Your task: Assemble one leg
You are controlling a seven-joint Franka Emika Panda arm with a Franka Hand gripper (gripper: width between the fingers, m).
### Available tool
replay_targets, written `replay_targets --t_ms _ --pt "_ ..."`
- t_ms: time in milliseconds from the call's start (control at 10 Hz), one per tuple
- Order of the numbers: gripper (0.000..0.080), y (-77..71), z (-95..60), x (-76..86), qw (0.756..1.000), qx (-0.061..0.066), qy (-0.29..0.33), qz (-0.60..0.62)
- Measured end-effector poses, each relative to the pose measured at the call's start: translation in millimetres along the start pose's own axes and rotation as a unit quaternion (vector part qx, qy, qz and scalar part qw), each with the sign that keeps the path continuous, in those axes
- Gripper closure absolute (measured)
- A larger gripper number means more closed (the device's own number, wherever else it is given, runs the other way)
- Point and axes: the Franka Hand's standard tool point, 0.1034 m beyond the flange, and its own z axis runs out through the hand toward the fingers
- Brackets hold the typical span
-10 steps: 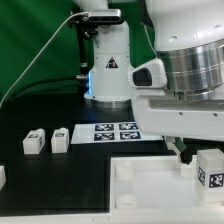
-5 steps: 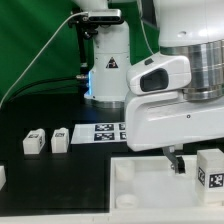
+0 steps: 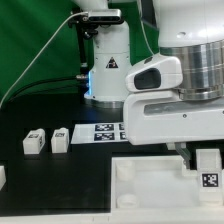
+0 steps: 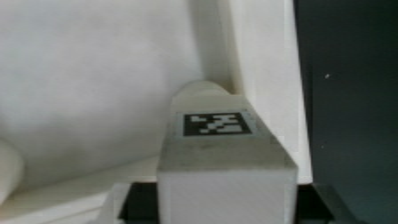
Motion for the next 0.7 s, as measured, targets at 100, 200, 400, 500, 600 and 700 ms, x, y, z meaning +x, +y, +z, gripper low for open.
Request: replay_targets --t_ms 100,200,400,500,600,700 --pt "0.0508 -0.2 0.2 1.0 0.995 -0.004 0.002 0.102" --pt "0.0508 -0.2 -1.1 1.2 0.977 -0.01 0.0 0.215" --pt "0.0508 1.9 -2.8 2.3 0.906 -0.008 -0.008 0.424" --pt "0.0508 6.0 -0.9 2.8 0.861 0.001 -0.014 0.509" --pt "0.0508 5.1 -0.2 2.1 0.844 0.001 -0.012 0.537" --pt "0.0508 4.4 0.1 1.5 0.843 0.001 -0.013 0.538"
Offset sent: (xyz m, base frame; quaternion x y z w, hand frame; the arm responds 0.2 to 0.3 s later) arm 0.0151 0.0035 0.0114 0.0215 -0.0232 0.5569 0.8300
